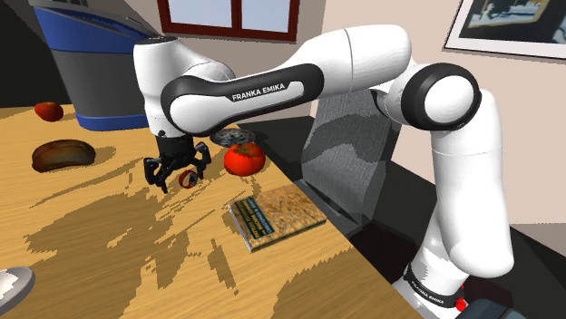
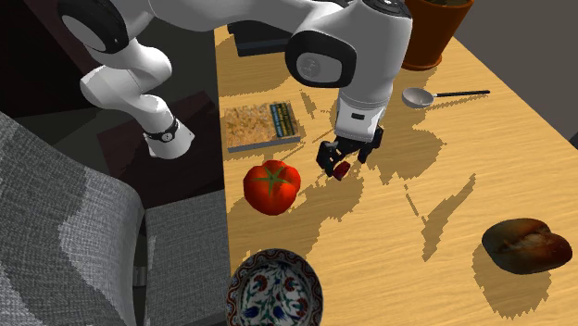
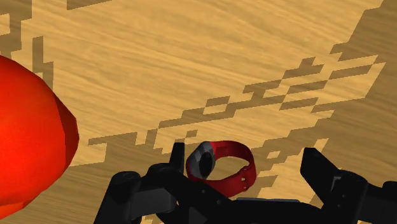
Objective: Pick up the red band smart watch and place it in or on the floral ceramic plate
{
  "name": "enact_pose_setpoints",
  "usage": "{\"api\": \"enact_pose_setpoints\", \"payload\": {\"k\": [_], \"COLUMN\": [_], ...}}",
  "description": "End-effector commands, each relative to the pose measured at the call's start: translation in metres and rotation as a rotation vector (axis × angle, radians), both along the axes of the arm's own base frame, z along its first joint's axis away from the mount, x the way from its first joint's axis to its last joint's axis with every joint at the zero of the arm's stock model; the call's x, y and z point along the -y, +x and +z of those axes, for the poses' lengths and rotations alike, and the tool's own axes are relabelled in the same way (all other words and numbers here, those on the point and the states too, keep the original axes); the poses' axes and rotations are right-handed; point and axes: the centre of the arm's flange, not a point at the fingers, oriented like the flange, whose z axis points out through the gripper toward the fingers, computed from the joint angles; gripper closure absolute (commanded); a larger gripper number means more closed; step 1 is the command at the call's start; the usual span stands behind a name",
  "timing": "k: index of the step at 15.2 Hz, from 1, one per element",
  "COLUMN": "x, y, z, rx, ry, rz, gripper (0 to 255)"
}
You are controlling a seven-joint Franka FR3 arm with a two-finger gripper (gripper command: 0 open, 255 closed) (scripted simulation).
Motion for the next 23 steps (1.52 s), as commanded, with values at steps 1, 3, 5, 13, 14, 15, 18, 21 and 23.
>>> {"api": "enact_pose_setpoints", "payload": {"k": [1, 3, 5, 13, 14, 15, 18, 21, 23], "x": [0.0, 0.0, 0.0, 0.0, 0.0, 0.0, 0.0, 0.0, 0.0], "y": [0.0, 0.0, 0.0, 0.0, 0.0, 0.0, 0.0, 0.0, 0.0], "z": [0.0, 0.0, 0.0, 0.016, 0.021, 0.026, 0.042, 0.058, 0.069], "rx": [0.0, 0.0, 0.0, 0.0, 0.0, 0.0, 0.0, 0.0, 0.0], "ry": [0.0, 0.0, 0.0, 0.0, 0.0, 0.0, 0.0, 0.0, 0.0], "rz": [0.0, 0.0, 0.0, 0.0, 0.0, 0.0, 0.0, 0.0, 0.0], "gripper": [255, 255, 255, 255, 255, 255, 255, 255, 255]}}
